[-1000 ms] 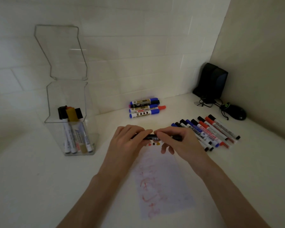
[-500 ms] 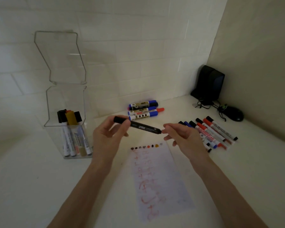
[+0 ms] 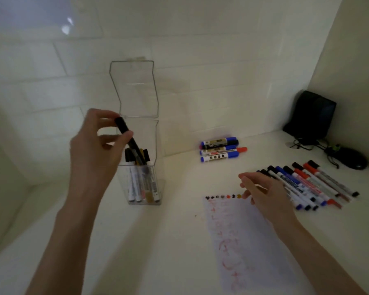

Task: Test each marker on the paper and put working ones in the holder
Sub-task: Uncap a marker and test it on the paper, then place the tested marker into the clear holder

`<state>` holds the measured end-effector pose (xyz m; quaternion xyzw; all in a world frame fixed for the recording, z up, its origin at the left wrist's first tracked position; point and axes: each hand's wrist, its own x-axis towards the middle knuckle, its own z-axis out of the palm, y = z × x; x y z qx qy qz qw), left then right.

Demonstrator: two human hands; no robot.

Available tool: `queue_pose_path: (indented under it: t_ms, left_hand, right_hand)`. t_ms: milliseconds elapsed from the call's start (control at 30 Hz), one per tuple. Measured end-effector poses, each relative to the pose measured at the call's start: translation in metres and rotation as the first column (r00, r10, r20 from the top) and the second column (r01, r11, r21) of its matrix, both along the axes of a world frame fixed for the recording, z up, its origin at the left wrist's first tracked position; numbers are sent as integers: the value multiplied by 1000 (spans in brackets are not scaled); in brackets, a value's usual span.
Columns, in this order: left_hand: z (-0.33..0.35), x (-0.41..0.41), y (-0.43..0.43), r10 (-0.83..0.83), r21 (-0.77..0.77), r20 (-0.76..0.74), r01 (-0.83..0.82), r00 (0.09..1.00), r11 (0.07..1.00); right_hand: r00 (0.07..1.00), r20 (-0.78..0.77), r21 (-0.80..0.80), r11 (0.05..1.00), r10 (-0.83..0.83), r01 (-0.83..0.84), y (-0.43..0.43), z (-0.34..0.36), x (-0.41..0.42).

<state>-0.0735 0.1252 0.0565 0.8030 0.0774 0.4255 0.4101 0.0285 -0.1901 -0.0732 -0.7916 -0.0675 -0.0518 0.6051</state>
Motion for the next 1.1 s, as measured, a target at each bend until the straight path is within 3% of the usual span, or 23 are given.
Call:
queue_pose_path:
  t_ms: [100, 267, 400, 533, 633, 733, 900, 1033, 1100]
  left_hand:
    - [-11, 7, -1, 61, 179, -167, -31, 984, 983]
    - [-19, 6, 0, 187, 402, -233, -80, 954, 912]
    - [-29, 9, 7, 250, 537, -240, -86, 938, 839]
    - [-32, 9, 7, 281, 519, -233, -125, 931, 846]
    - [-32, 5, -9, 249, 447, -84, -187, 965, 875]
    - [-34, 2, -32, 92, 413, 49, -104, 995, 905]
    - [-43, 6, -62, -252, 433, -18, 235, 968, 870]
    - [-71, 26, -80, -323, 352, -198, 374, 926, 858]
    - [-91, 39, -86, -317, 314, -271, 395, 909, 863]
  right_hand:
    - [1000, 15, -19, 1000, 8, -8, 0, -5, 2]
    - [999, 49, -66, 998, -20, 23, -1, -10, 5]
    - [986, 162, -311, 947, -30, 79, 0, -12, 19]
    - [970, 190, -640, 768, 150, 7, 14, -6, 55]
    - [950, 152, -760, 647, 271, -63, 36, -9, 86]
    - [949, 137, -818, 573, 284, -53, 52, -17, 108]
    - [880, 421, -787, 571, 219, 234, 55, -23, 118]
    - [804, 547, -728, 607, 232, 320, 52, -21, 110]
    - [791, 571, -672, 679, 221, 295, 49, -11, 98]
